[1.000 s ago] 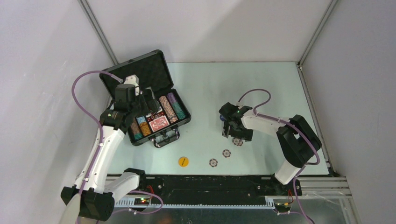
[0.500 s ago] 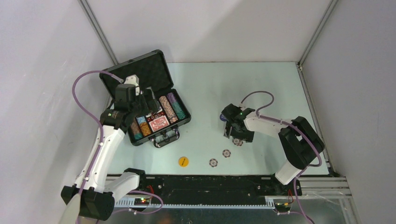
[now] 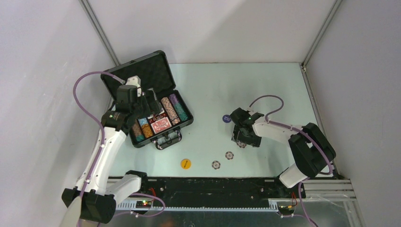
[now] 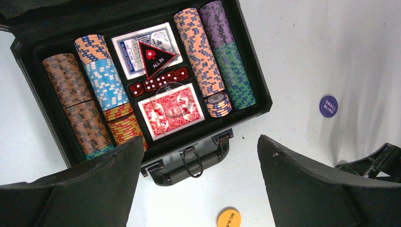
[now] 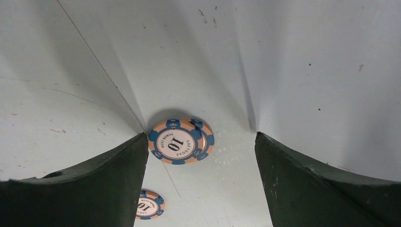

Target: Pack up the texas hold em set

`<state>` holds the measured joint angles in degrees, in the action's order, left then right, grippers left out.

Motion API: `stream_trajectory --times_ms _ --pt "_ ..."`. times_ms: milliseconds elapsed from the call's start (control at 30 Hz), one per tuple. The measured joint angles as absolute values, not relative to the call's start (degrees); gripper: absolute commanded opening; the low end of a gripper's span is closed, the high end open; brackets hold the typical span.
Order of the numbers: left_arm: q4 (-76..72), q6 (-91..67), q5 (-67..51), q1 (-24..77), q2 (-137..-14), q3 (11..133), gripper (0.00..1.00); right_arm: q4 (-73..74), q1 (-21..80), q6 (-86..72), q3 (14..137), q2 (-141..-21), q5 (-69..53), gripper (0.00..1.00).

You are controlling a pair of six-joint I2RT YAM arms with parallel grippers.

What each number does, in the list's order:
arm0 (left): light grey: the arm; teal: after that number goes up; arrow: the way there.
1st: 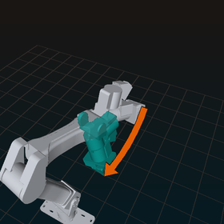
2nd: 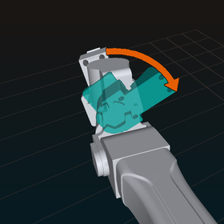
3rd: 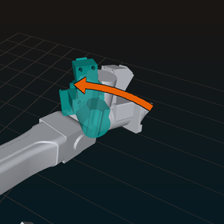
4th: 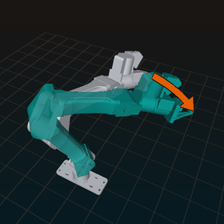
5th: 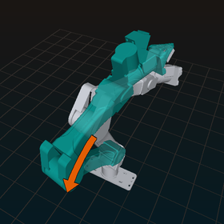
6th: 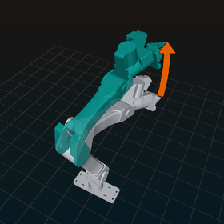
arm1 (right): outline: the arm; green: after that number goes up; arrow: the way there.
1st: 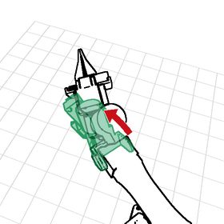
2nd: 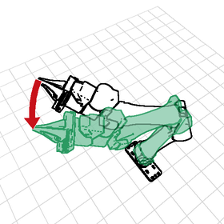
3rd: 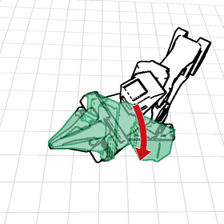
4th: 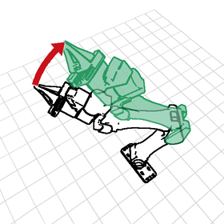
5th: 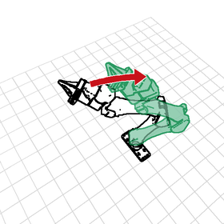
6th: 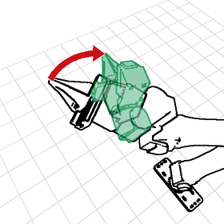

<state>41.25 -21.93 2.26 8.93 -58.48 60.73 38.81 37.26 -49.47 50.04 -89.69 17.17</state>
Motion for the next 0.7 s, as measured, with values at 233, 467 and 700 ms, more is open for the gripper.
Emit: stream_trajectory --times_ms 233,467,700 --pt "41.25 -21.93 2.26 8.91 -58.48 60.73 0.94 39.99 37.10 -49.47 48.93 -88.31 17.30 0.85" --pt "41.25 -21.93 2.26 8.91 -58.48 60.73 0.94 40.14 36.86 -49.21 48.73 -88.07 17.10 0.88" --pt "41.25 -21.96 2.28 8.91 -58.48 60.73 0.94 39.42 35.94 -46.48 49.45 -88.16 15.79 0.91"
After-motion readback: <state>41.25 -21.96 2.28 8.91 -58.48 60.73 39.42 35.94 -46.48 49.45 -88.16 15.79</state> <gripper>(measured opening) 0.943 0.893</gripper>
